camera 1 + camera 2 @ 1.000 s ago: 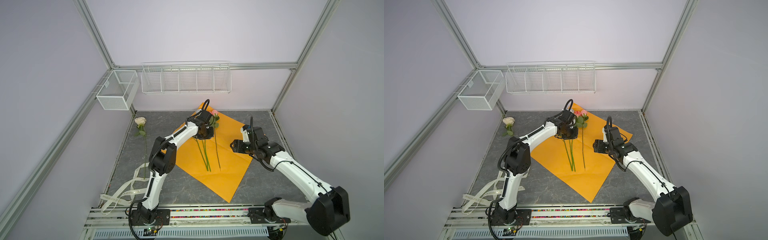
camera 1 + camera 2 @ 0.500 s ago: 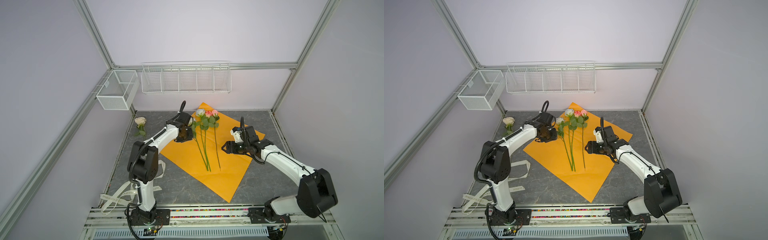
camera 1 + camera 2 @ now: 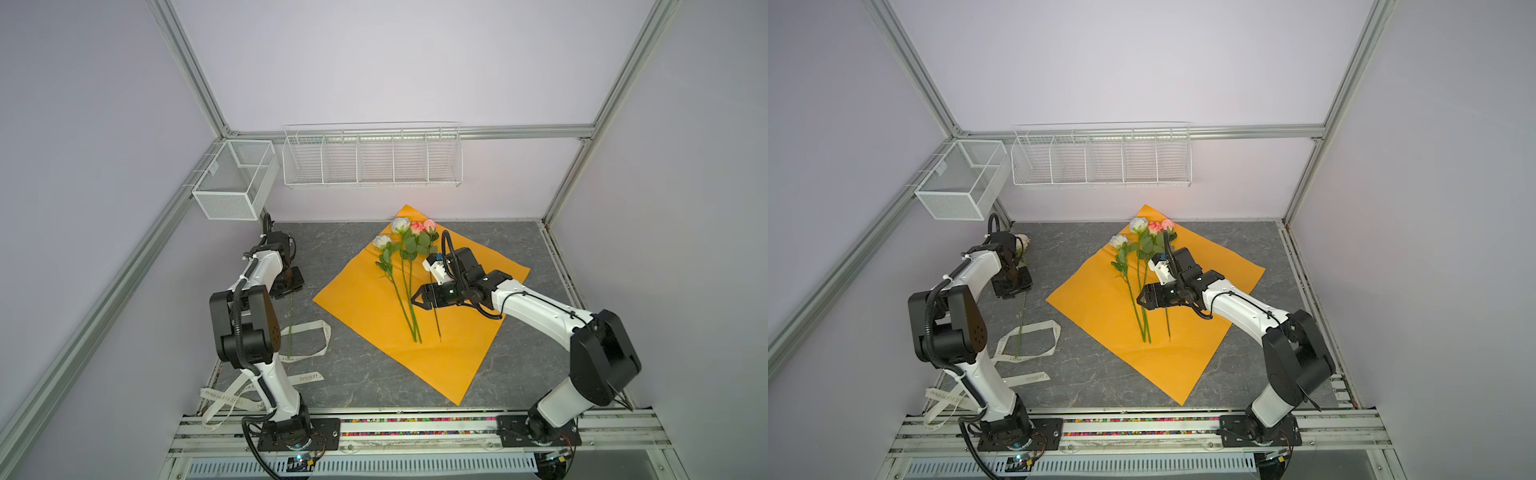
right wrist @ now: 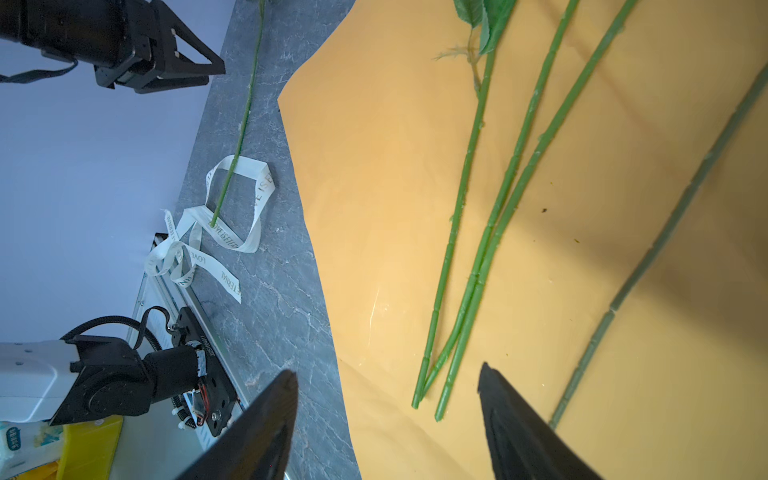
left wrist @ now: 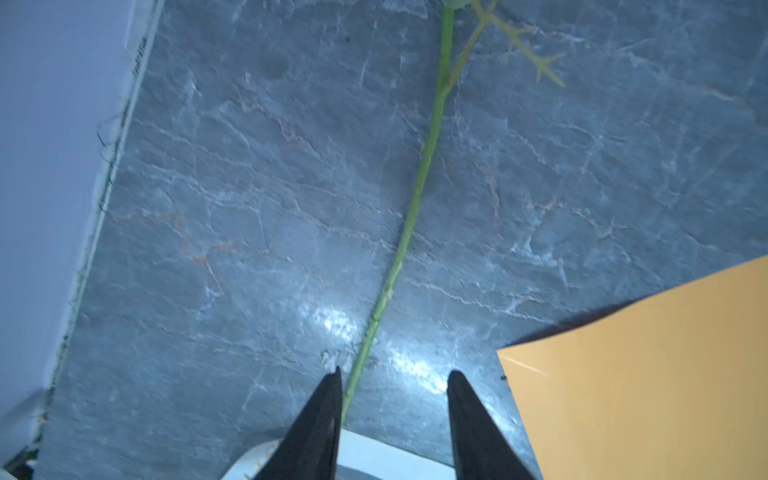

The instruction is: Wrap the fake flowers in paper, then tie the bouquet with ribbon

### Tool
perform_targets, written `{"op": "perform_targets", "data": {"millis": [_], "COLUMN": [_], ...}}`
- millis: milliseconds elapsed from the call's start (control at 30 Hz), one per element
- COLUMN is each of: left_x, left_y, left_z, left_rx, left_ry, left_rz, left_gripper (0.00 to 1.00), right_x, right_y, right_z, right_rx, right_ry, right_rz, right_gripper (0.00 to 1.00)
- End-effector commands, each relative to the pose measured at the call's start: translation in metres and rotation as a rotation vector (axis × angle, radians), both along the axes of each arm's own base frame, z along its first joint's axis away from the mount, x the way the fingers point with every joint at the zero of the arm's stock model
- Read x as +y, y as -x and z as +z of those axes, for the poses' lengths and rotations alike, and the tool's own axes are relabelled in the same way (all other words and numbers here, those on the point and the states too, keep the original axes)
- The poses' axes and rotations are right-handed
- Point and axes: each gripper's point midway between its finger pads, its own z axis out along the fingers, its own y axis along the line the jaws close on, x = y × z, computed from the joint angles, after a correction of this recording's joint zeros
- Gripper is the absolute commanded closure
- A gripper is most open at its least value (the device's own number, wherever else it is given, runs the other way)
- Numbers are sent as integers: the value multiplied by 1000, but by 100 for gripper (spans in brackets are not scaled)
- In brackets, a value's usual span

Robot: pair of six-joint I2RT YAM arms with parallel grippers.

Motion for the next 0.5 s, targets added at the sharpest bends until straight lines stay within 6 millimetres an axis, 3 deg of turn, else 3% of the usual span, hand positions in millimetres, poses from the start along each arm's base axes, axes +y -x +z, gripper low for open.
{"op": "perform_targets", "data": {"millis": [0,167,467], "left_x": [6,16,14], "left_y": [0,-12,-31], "left_z": [-13,-25,-42], "left_rx": [111,135,164], "left_ry": [-48,-37,62], "left_rz": [-99,-100,-150], "left_gripper": [59,60,62], "right_x": [17,29,36], "right_y": [-6,-12,-18], "right_z": [5,3,-8], "right_rx": [-4,3,33], "right_ry": [-25,-21,-1], "right_rz": [27,41,43], "right_gripper": [28,28,28]}}
